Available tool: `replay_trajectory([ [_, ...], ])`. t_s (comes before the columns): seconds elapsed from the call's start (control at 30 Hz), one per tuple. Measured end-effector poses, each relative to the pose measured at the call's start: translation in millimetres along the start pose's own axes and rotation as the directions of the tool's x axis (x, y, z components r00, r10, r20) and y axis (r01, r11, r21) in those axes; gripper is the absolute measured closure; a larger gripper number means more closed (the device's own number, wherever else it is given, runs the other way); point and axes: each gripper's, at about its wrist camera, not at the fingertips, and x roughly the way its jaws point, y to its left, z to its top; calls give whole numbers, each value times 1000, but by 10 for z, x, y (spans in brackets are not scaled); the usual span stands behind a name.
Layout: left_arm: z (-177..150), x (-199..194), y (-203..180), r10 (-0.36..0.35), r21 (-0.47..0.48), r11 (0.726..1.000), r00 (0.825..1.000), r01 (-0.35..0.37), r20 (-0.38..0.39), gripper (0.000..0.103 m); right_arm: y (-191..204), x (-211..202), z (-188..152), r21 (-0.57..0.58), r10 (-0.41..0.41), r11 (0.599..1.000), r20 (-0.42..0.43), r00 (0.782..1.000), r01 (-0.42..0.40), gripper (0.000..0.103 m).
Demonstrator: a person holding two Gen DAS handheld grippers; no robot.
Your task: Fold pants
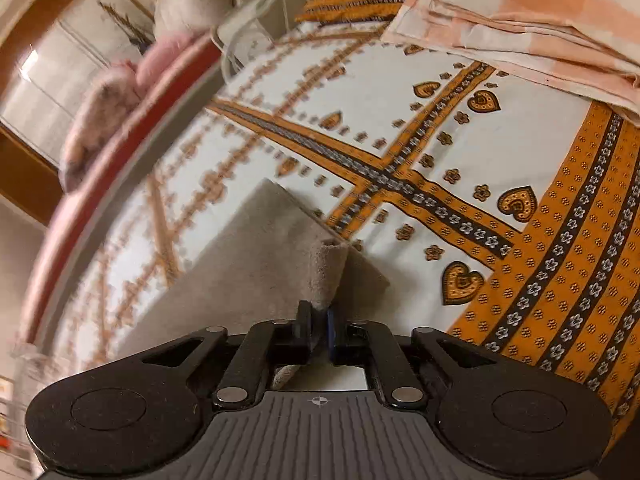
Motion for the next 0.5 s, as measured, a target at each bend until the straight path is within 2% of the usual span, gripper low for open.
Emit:
replay_trajectory([
  [0.03, 0, -2, -1, 0, 4, 1000, 1000, 0, -1, 33, 8, -74, -11, -8, -10, 1000, 22, 1000, 10, 77],
  [0.07, 1, 1, 1, 0, 8, 1000, 1000, 0, -2, 33, 3, -153, -20, -10, -18, 1000, 49, 999, 19, 60],
  [0.1, 1, 4, -1, 1, 10, 1000, 1000, -1, -3, 33, -26, -197, -14, 3, -13, 1000, 62, 998, 13, 48],
  [0.27, -1, 26, -37, 12, 20, 1000, 1000, -11, -7, 30, -226, -1, -19, 114, 10, 993, -25, 1000, -7, 45],
  [0.37, -4, 41, -74, 23, 35, 999, 1000, -22, -9, 27, -155, 100, 31, 58, 25, 998, -30, 999, -24, 46],
  [0.4, -4, 47, -88, 27, 41, 999, 1000, -27, -10, 26, -120, 144, 35, 22, 20, 1000, -36, 999, -19, 58],
  [0.43, -6, 52, -99, 32, 45, 998, 999, -31, -10, 25, -54, 171, 42, -34, 3, 999, -38, 999, -5, 78],
  [0.47, -9, 55, -106, 35, 49, 998, 999, -35, -10, 25, -7, 181, 46, -75, 3, 997, -40, 999, -6, 88],
  [0.5, -13, 56, -112, 38, 53, 998, 999, -37, -10, 25, 42, 137, 42, -100, 13, 995, -12, 1000, -14, 88],
])
